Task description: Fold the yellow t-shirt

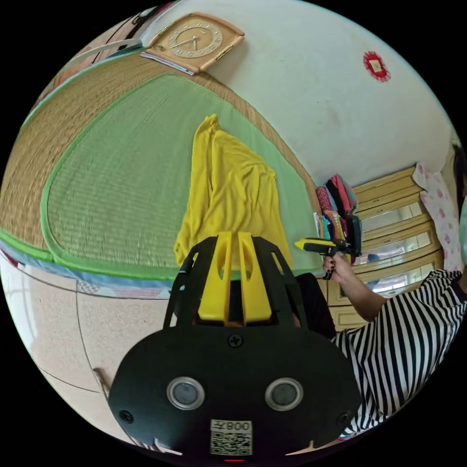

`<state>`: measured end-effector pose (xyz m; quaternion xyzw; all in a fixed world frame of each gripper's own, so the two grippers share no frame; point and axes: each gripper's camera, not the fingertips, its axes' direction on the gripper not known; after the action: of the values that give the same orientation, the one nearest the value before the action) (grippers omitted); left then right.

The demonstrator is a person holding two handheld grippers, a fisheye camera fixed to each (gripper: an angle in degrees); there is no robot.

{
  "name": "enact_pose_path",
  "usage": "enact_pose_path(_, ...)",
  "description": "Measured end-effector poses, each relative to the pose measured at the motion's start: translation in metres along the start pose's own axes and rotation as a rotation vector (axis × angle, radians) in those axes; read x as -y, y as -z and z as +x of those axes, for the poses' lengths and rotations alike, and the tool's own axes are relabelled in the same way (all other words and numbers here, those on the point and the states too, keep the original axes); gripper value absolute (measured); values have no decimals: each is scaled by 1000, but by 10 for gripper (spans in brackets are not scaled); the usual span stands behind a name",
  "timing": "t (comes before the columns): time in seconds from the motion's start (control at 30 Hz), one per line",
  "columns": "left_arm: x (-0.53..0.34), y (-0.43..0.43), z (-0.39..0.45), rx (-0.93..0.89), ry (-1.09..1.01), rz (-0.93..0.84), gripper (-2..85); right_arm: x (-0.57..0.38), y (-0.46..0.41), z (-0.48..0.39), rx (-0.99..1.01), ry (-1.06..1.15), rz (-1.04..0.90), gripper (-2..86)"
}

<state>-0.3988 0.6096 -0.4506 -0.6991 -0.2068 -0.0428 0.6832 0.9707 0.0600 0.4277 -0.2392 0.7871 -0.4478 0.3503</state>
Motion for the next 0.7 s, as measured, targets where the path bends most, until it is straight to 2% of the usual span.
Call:
enact_pose_path(0.1, -13, -16, 16, -66, -54, -37, 36, -22, -18, 8, -23, -56, -49, 1)
enact_pose_path(0.23, -21, -65, 50, -107, -196, -239, 52, -40, -29, 35, 89, -131, -42, 1)
enact_pose_path(0.37, -27, -117, 57, -171, -145, -406, 68, -51, -42, 64, 206, -200, -32, 1)
enact_pose_path(0.7, -42, -150, 39, -310, 15, -318, 25, -65, -71, 107, 374, -230, -29, 3)
